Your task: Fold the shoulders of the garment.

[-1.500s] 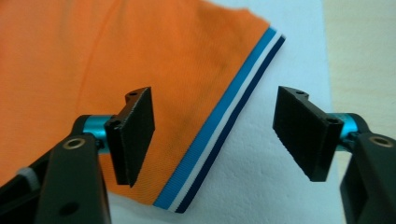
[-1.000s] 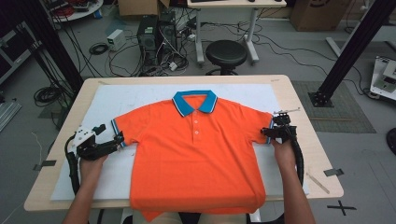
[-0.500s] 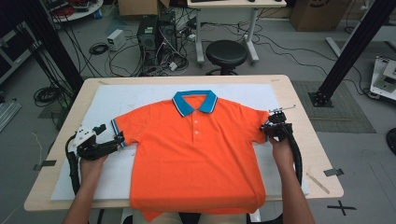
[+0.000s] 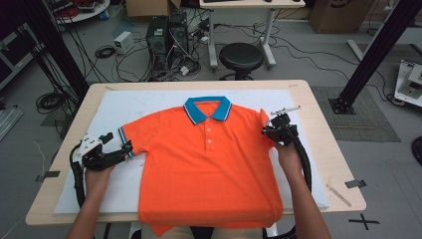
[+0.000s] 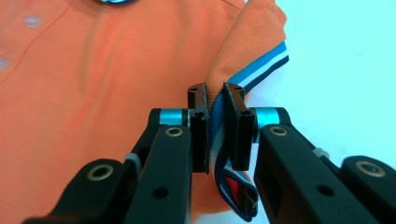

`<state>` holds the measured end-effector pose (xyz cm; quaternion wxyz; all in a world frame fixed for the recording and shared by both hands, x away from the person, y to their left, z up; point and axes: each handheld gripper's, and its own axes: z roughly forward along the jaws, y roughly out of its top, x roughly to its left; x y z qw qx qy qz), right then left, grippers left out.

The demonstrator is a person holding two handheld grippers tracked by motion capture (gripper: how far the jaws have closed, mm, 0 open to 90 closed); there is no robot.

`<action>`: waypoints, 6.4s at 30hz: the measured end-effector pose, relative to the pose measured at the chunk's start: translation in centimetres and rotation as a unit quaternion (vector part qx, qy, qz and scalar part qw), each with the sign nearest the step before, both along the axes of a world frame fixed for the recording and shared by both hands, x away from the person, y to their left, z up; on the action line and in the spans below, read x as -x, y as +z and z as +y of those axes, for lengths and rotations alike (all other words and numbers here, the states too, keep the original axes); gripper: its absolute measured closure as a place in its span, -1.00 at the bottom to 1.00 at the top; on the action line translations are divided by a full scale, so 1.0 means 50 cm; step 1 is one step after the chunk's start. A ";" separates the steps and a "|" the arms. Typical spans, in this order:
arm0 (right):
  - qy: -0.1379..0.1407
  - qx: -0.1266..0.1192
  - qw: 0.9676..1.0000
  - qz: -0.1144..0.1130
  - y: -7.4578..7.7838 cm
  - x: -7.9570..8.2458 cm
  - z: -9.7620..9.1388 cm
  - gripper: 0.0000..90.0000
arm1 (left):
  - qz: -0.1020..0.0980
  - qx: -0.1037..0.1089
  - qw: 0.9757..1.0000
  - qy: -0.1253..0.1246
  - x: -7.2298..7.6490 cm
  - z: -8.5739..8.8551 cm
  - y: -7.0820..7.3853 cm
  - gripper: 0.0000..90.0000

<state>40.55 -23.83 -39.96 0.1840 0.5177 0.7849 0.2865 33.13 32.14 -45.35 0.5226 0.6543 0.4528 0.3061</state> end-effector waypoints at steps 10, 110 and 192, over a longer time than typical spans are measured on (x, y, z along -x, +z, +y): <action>0.028 -0.002 1.000 0.007 -0.009 -0.009 0.061 0.82 | 0.002 -0.003 1.000 -0.002 -0.001 0.000 0.000 -0.63; 0.021 -0.034 0.995 -0.092 -0.061 0.114 -0.081 -0.51 | 0.137 -0.063 0.988 0.039 -0.101 -0.025 0.034 -0.54; 0.016 -0.039 0.994 -0.102 -0.054 0.121 -0.089 -0.48 | 0.214 -0.178 0.955 -0.098 -0.178 -0.355 0.028 0.55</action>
